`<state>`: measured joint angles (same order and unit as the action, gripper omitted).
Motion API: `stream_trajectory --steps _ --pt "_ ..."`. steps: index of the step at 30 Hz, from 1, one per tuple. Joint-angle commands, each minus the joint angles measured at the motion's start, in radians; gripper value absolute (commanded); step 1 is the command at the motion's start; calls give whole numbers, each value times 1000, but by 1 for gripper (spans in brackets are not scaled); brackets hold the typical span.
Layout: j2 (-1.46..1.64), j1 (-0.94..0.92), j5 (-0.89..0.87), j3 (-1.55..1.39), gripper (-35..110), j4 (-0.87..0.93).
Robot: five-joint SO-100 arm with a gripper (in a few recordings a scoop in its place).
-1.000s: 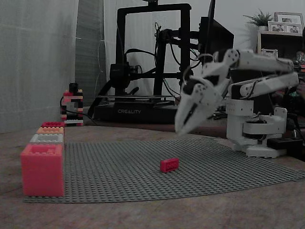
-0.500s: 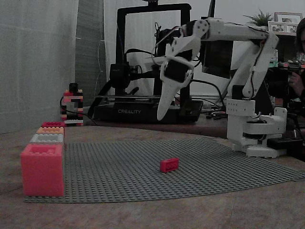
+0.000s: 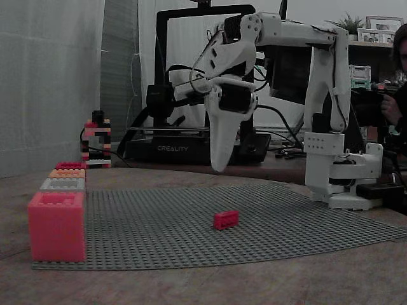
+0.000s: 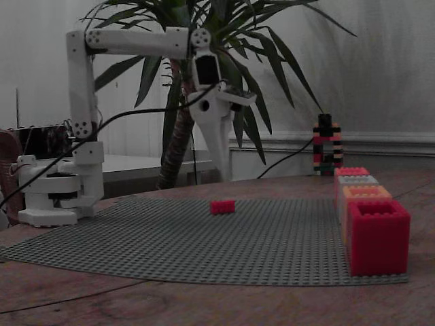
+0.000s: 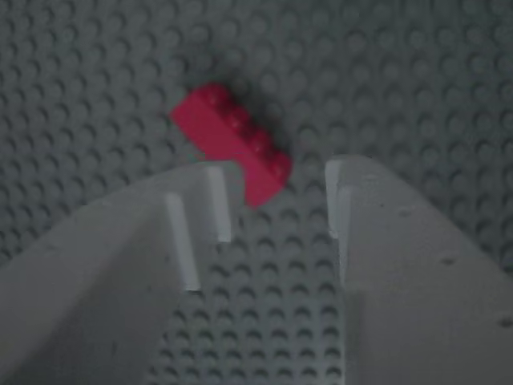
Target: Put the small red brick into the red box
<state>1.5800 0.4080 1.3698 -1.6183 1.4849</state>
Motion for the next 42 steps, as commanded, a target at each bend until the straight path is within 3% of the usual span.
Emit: stream_trajectory --steps 1,42 --pt "-15 41 54 95 19 51" --pt "-296 87 192 213 20 54"
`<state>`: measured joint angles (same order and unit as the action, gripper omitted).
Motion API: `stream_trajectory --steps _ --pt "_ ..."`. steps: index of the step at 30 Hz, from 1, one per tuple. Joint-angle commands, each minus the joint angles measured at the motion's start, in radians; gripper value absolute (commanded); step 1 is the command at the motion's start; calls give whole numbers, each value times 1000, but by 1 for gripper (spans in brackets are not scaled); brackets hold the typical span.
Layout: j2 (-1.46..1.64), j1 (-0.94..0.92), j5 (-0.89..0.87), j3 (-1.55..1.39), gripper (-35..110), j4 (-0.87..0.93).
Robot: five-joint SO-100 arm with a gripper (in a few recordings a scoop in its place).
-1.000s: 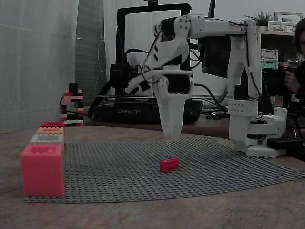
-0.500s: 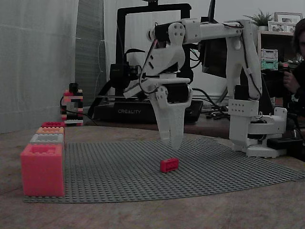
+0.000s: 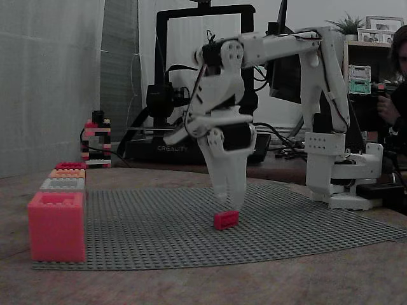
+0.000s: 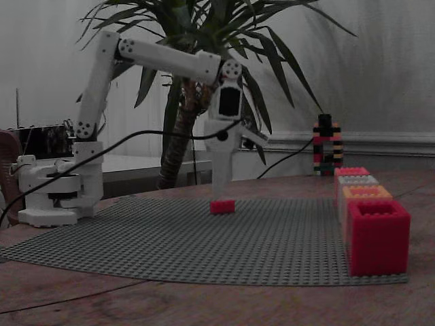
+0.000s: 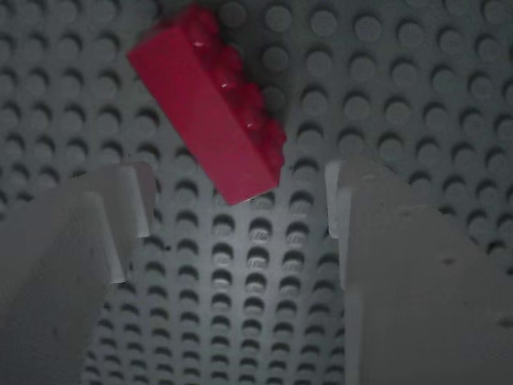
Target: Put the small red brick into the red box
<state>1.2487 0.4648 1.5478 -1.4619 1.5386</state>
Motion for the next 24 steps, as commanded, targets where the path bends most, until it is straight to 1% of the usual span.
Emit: stream_trajectory --steps 1,12,24 --pt "32 34 12 57 20 -5" --pt "-26 44 0 67 19 -66" --pt "-48 37 5 83 18 -74"
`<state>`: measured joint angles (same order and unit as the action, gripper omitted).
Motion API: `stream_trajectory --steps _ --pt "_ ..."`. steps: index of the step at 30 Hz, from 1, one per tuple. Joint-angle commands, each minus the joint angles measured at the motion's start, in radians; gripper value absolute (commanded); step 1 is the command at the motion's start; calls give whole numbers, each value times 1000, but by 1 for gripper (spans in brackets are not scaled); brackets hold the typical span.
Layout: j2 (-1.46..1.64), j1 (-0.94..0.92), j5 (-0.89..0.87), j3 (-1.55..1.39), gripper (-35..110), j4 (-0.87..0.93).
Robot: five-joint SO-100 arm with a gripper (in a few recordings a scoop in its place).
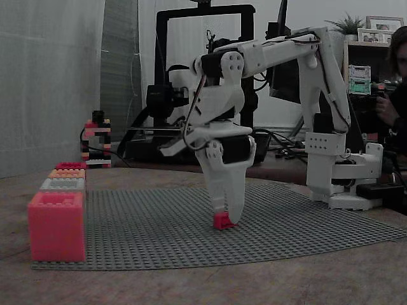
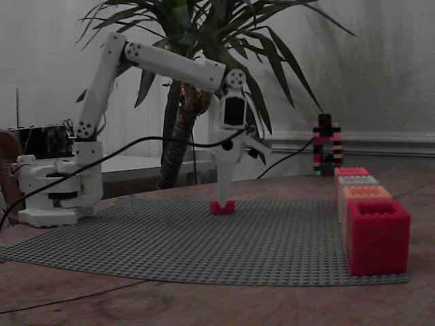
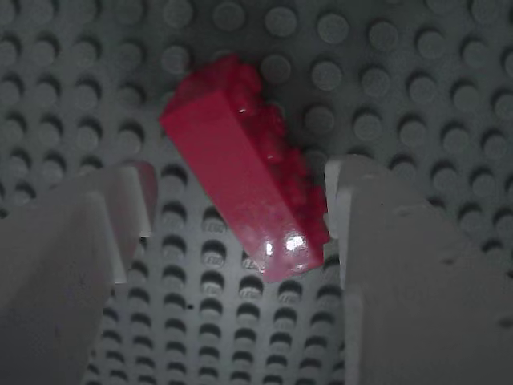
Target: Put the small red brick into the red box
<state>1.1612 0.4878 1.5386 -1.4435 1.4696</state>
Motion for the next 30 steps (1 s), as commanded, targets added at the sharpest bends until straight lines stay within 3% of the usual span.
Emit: stream_trajectory --steps 1,6,12,22,30 --pt "40 12 12 66 18 -5" --pt "31 9 0 75 16 -6" --pt "28 9 -29 83 4 -6" --pt "15 11 -72 112 0 -9" --pt "12 11 -383 259 0 -161"
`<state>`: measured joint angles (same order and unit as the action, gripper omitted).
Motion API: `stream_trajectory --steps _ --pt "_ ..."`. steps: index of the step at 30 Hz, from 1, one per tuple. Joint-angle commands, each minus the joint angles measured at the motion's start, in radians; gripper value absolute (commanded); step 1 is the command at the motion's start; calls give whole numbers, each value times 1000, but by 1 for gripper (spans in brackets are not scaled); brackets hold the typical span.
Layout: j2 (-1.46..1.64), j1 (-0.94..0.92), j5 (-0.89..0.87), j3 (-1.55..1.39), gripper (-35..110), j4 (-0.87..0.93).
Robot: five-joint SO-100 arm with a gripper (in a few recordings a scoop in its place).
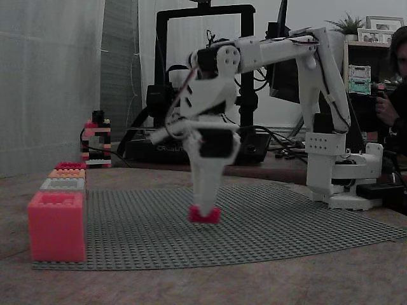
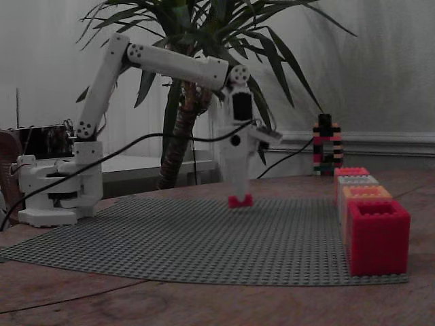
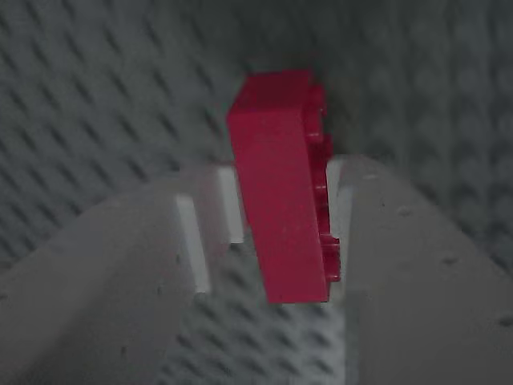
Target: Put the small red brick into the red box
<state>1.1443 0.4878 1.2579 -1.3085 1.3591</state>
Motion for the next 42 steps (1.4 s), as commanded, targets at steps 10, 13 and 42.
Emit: stream_trajectory --steps 10,13,42 --pt "40 -55 -753 339 0 -330" --pt "29 -124 -881 397 0 -390" --pt "-202 -785 -1164 508 0 -649"
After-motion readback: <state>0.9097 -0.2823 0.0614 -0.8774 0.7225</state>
